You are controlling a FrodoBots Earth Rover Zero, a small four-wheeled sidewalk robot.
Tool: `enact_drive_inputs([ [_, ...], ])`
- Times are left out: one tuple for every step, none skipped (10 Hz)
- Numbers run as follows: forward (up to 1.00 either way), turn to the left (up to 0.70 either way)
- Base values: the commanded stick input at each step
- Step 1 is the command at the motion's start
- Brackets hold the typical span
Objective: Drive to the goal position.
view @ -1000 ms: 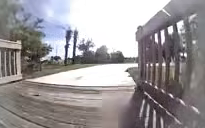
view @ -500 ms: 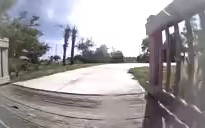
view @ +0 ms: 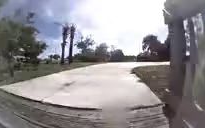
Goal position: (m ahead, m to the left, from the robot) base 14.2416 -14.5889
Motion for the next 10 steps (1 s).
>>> enact_drive_inputs([
  [0.84, 0.0],
  [0.84, 0.0],
  [0.84, 0.0],
  [0.84, 0.0],
  [0.84, 0.0],
  [0.84, 0.0],
  [0.84, 0.0],
  [0.84, 0.0],
  [0.84, 0.0],
  [0.84, 0.0],
])
